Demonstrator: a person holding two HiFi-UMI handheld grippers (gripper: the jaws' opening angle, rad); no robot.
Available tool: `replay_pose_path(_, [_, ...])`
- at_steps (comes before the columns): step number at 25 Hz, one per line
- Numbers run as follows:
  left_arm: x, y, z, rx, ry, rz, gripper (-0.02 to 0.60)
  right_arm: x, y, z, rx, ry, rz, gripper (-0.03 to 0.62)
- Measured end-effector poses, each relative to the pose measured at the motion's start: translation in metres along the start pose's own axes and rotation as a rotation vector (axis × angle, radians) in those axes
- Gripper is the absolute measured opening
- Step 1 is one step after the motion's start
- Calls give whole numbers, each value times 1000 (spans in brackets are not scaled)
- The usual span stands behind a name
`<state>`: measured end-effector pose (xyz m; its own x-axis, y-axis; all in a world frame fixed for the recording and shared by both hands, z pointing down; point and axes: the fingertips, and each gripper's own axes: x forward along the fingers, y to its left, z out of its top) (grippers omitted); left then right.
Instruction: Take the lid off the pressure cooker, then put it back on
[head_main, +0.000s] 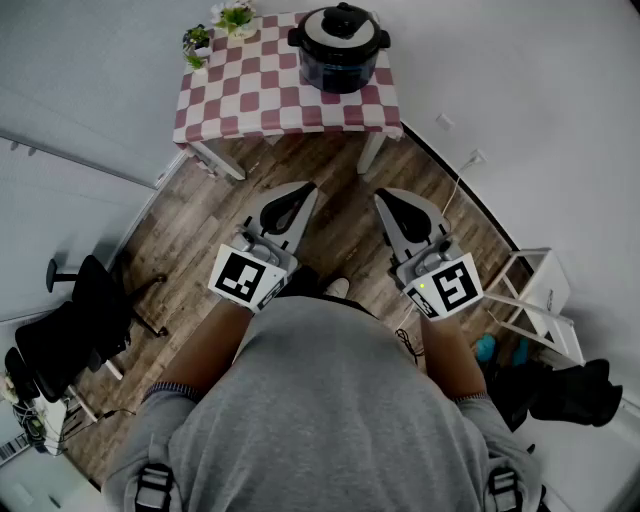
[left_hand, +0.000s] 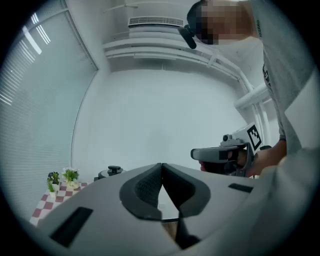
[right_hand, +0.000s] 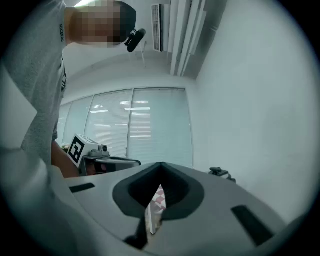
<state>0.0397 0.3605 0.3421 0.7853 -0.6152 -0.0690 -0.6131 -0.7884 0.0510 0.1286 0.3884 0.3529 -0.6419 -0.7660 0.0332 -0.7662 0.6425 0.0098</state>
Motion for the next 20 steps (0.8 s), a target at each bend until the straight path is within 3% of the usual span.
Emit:
replay_pose_path(11, [-21,5,-7,-6,9,57,17,-7,5,-5,35,-8,3,8])
replay_pose_path(20, [-23,6,-9,-7,13,49,20,-5,9,-13,70,10,19,9])
